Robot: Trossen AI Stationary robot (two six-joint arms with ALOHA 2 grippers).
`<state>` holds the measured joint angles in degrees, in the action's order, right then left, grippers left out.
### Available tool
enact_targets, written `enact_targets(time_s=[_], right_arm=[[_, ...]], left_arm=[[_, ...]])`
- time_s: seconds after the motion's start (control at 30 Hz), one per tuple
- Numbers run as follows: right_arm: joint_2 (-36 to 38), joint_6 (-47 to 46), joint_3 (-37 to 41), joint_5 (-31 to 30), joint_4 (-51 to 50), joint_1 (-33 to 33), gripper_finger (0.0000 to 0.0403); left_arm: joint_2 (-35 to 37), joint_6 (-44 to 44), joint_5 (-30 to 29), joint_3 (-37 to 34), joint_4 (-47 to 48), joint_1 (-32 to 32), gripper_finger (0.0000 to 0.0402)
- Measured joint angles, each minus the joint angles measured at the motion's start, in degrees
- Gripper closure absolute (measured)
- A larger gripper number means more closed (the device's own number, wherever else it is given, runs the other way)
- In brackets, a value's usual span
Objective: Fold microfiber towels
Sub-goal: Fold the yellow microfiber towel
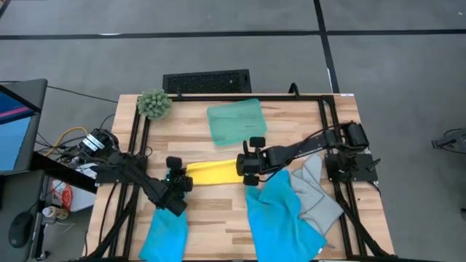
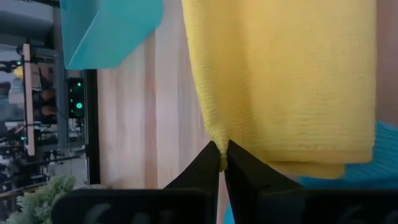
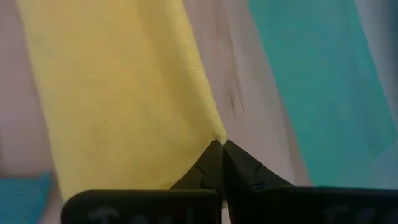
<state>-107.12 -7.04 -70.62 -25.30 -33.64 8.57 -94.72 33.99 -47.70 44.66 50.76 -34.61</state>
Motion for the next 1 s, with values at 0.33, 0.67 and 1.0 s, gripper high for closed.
enact_targets(time_s=[0.33,0.67,1.0], right_arm=[[0.0,-0.4,2.0,1.1,0.7,-0.5,0.0371],[0.0,-3.0,2.0,2.0,0.9,-2.0,0.0341],[0.0,-5.1,2.1,2.9,-0.6,-2.8,0.0276]], left_arm=[[0.0,-1.6,-2.0,0.0,-3.4,4.0,0.0376],[0.0,-5.2,-1.9,0.0,-4.3,7.7,0.0271],[4.4,-6.4,-7.1,1.8,-1.5,8.3,0.0248]])
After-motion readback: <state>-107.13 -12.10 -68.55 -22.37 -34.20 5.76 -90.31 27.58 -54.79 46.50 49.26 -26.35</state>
